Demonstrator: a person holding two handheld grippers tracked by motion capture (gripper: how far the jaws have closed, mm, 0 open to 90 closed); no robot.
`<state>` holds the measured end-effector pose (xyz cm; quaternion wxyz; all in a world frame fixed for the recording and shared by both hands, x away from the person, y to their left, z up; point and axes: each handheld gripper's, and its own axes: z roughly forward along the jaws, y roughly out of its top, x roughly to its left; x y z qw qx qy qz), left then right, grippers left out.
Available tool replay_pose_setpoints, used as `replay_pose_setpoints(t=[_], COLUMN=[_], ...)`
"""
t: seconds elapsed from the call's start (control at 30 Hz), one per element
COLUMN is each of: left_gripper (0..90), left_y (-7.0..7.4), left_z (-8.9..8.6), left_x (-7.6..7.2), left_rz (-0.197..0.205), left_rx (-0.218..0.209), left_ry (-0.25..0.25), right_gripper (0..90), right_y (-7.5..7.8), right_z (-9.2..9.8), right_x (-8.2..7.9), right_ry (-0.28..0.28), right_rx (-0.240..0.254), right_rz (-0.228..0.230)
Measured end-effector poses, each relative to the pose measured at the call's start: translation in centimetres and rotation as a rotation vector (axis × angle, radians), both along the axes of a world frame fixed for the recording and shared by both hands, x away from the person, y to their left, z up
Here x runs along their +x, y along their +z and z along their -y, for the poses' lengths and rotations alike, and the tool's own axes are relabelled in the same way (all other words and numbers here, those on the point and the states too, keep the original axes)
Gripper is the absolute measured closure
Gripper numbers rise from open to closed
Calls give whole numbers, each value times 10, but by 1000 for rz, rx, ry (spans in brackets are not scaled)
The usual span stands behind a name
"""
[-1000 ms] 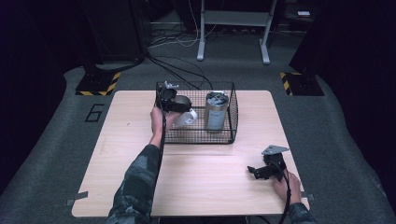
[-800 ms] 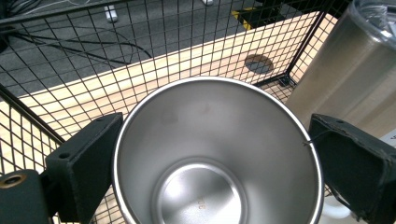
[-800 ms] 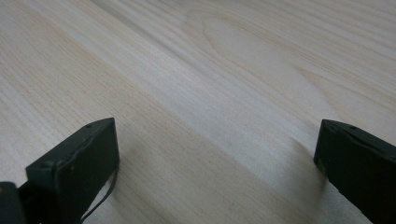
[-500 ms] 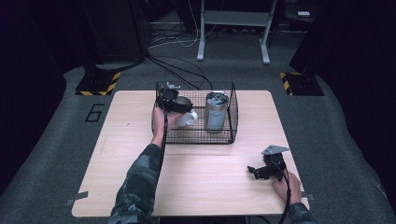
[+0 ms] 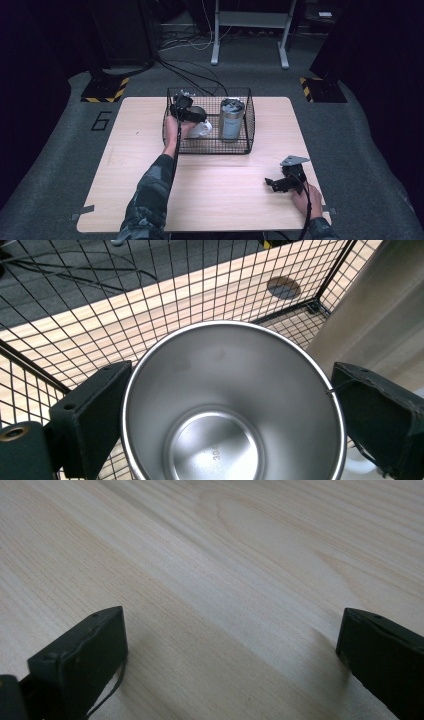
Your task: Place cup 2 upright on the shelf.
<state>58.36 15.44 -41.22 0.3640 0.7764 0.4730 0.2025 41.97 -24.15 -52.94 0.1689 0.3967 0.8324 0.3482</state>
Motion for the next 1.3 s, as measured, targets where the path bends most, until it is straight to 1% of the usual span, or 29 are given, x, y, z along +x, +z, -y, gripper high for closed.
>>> replay_pose_setpoints(t=[0.03,0.2,0.33,0.83,1.0,1.2,1.3], left_gripper=[62,61,61,61,60,59,59], left_y=[0,-3,-5,-9,-9,-10,-10], left_z=[0,1,1,3,3,2,2], left_x=[0,2,4,5,5,5,4], left_rz=[-8,-17,-35,-65,-80,-95,-100], left_rx=[5,6,19,41,38,46,46], left_ry=[4,2,6,13,11,1,5], right_gripper=[0,0,0,0,0,0,0], right_y=[0,0,0,0,0,0,0], right_z=[0,0,0,0,0,0,0], right_x=[0,0,0,0,0,0,0], right_ry=[0,0,-1,0,-1,1,-2], right_rx=[-1,0,-1,-2,1,-3,2], right_rz=[1,0,1,1,0,2,0])
